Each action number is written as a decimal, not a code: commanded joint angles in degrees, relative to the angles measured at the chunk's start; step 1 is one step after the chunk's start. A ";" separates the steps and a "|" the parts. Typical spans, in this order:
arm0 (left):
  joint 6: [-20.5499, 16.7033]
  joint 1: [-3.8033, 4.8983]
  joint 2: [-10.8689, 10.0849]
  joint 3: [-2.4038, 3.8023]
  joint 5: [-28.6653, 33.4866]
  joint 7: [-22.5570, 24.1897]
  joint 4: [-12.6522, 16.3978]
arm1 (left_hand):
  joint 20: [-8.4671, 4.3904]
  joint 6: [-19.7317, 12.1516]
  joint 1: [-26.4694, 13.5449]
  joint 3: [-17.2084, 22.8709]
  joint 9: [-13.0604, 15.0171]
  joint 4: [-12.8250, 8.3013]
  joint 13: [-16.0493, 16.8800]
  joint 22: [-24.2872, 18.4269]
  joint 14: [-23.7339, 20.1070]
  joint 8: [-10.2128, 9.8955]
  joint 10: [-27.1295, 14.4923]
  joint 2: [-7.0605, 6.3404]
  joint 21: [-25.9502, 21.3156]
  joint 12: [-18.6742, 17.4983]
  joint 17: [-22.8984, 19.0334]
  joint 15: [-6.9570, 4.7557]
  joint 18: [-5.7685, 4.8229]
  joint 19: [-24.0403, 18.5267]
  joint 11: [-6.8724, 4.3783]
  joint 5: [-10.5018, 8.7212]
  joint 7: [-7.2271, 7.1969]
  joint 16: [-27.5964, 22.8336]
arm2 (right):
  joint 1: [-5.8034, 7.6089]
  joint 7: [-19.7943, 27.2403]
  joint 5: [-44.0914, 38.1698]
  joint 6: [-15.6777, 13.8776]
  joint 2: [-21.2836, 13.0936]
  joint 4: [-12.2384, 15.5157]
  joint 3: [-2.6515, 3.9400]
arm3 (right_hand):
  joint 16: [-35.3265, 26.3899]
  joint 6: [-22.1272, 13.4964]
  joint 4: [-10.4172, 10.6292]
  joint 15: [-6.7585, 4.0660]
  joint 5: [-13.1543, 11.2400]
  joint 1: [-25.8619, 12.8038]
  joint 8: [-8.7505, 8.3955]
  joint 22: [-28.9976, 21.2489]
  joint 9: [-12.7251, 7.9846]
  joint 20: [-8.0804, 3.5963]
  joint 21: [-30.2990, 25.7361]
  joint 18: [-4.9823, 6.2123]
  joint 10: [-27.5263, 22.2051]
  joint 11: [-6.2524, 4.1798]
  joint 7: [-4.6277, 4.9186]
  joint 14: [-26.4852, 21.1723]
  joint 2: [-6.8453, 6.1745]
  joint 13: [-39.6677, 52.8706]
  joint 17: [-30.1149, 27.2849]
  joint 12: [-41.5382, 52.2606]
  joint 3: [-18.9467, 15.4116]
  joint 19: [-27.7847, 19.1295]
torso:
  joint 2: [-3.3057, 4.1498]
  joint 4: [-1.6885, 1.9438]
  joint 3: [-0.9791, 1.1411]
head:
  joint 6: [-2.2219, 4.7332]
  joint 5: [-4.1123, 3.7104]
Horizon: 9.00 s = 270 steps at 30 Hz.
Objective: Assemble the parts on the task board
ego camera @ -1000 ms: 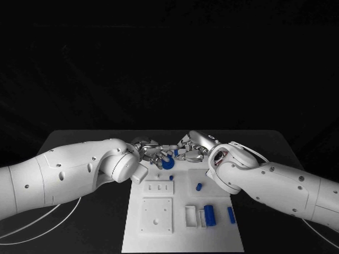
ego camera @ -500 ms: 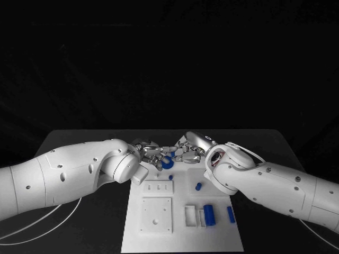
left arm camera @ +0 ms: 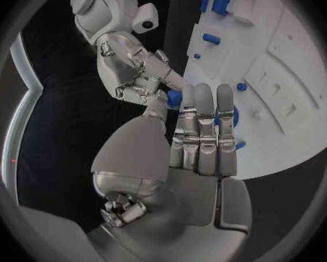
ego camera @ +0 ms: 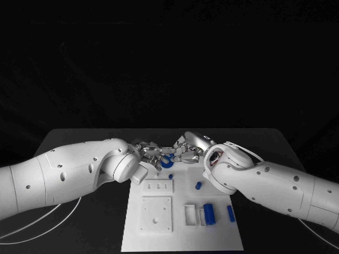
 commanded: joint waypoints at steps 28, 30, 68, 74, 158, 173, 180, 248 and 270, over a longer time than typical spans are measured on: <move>3.86 0.09 -0.12 0.09 -2.35 0.41 0.23 | -0.31 2.43 4.41 2.23 -0.19 -6.32 -1.39 0.65 -0.63 0.35 0.55 6.85 -0.44 -1.71 0.09 -0.09 -0.46 -0.68 -0.54 4.44 -1.11 0.05 | -0.19 -0.11 -0.67 2.13 0.05 -0.12 -0.10 | -0.50 2.83 0.14 -0.17 0.20 0.66 0.22 5.16 0.08 -0.07 -0.28 -0.72 0.10 -0.23 -0.70 0.18 0.68 -0.25 -0.08 -0.52 0.36 0.29 | 0.17 0.00 0.06 | -0.52 -0.52; 4.01 0.09 -0.13 0.09 -2.35 0.55 0.22 | -0.32 2.35 4.17 2.48 0.12 -6.78 -1.62 0.78 -0.66 0.36 0.62 6.61 -0.35 -1.98 0.08 -0.08 -0.43 -0.80 -0.58 8.91 -1.08 -0.02 | -0.20 -0.08 -0.67 2.14 0.07 -0.13 -0.10 | -0.50 2.78 0.07 -0.16 0.09 0.69 0.21 5.17 0.08 -0.07 -0.26 -0.72 0.07 -0.20 -0.67 0.18 0.73 -0.28 -0.08 -0.56 0.47 0.29 | 0.18 0.02 0.07 | -0.53 -0.55; 6.36 0.04 0.09 0.10 -2.56 1.86 -0.01 | -1.72 5.39 -0.44 8.88 20.60 -3.94 1.48 4.59 -0.92 0.89 2.18 5.37 3.25 3.28 3.58 -1.49 -1.05 -1.76 -1.85 17.37 -2.78 6.29 | -0.34 -0.03 -0.46 2.50 0.03 -0.06 -0.10 | -0.50 2.90 -0.22 -0.17 -0.14 0.34 0.24 5.21 0.20 -0.08 -0.20 -0.75 0.14 -0.23 -0.71 0.20 1.09 -0.34 0.02 -0.58 0.91 0.33 | 0.27 0.00 0.11 | -1.15 -0.99; 6.70 0.03 0.06 0.10 -2.77 1.94 0.15 | -1.81 3.97 -0.08 8.73 31.99 -1.98 3.20 5.70 -1.49 0.93 1.39 5.76 4.36 5.44 3.64 -1.65 -1.03 -2.29 -2.09 17.06 -3.24 8.58 | -0.36 0.18 -0.01 2.59 0.01 0.03 -0.10 | -0.49 2.92 -0.26 -0.18 -0.12 0.30 0.22 5.23 0.23 -0.09 -0.11 -0.78 0.16 -0.24 -0.72 0.21 1.18 -0.34 0.05 -0.58 0.96 0.35 | 0.26 -0.01 0.13 | -1.29 -0.98; 11.73 -0.31 -0.27 0.10 2.02 5.28 -0.60 | -2.82 4.55 2.85 7.37 53.09 -2.42 8.33 10.07 -3.60 2.92 -1.20 3.99 8.66 15.42 3.23 -2.67 -1.36 -4.20 -3.58 16.10 -4.85 19.51 | -1.28 3.34 2.88 3.14 -0.57 0.16 -0.10 | -0.64 3.49 -2.00 -0.18 -2.67 0.04 0.22 5.18 0.35 -0.09 -0.42 -0.79 0.15 -0.25 -0.74 0.05 2.77 -0.19 0.23 -0.56 1.15 0.17 | 0.26 0.01 0.17 | -2.44 -1.40; 9.42 -0.32 -0.21 0.10 0.75 4.36 -0.92 | -3.46 7.42 -1.20 10.42 51.80 -7.43 8.28 10.55 -1.86 2.38 1.65 3.53 9.49 14.82 4.65 -3.29 -1.39 -3.29 -4.13 23.12 -5.46 20.46 | -1.28 4.46 3.59 1.65 -0.99 -0.80 -0.11 | -7.98 -6.90 2.67 1.44 1.35 -1.17 0.16 1.37 -0.72 1.54 -15.62 0.71 -6.59 1.75 1.81 -3.66 -1.46 -8.78 -6.39 -9.10 -8.52 -2.79 | 0.26 0.03 0.17 | -2.50 -1.35; 9.19 -0.31 -0.27 0.10 -1.57 2.34 -1.34 | -3.55 8.28 -2.75 11.40 51.31 -9.31 8.23 10.54 -1.18 1.41 2.21 3.59 9.47 13.94 5.27 -3.38 -1.34 -3.02 -4.23 23.70 -5.52 19.61 | -1.28 6.32 5.00 0.54 -2.34 -0.92 -0.11 | -13.17 -11.83 4.85 2.55 0.94 1.30 0.25 -4.57 -0.71 2.76 -30.70 1.29 -11.51 2.90 3.04 -7.04 -1.77 -16.92 -13.42 -12.62 -15.02 -4.46 | 0.26 0.00 0.17 | -2.45 -1.23; 7.21 -2.45 3.03 -2.97 -35.09 -12.71 -3.37 | -3.84 14.63 -8.20 22.59 53.11 -11.53 8.11 30.64 5.87 1.90 3.03 0.43 -5.23 22.26 11.18 -4.15 -1.03 7.26 -5.55 23.43 -7.34 17.12 | 1.77 24.91 37.17 -6.70 -8.66 -8.37 1.41 | -59.03 -10.81 -1.36 10.54 11.34 -2.99 0.14 -70.99 -0.78 11.48 -39.47 0.05 -7.59 8.40 4.78 -11.59 0.34 -64.53 -58.39 -60.93 -10.34 -20.42 | -0.61 0.16 0.51 | -8.02 -0.72; 10.17 -3.60 2.65 -2.97 -36.21 -12.15 -2.75 | -3.22 15.71 -9.22 22.72 53.37 -11.96 8.16 44.56 5.93 2.54 3.03 1.54 -16.94 24.41 11.88 -3.79 -1.02 11.59 -5.29 23.74 -7.58 18.57 | 1.76 24.88 37.20 -6.32 -8.58 -8.29 1.42 | -59.03 -10.83 -1.33 10.61 12.51 -3.44 0.14 -71.01 -0.78 11.56 -39.50 0.06 -7.75 8.45 4.79 -11.76 0.12 -64.53 -58.40 -60.94 -9.71 -20.61 | -0.60 0.16 0.43 | -8.59 -0.61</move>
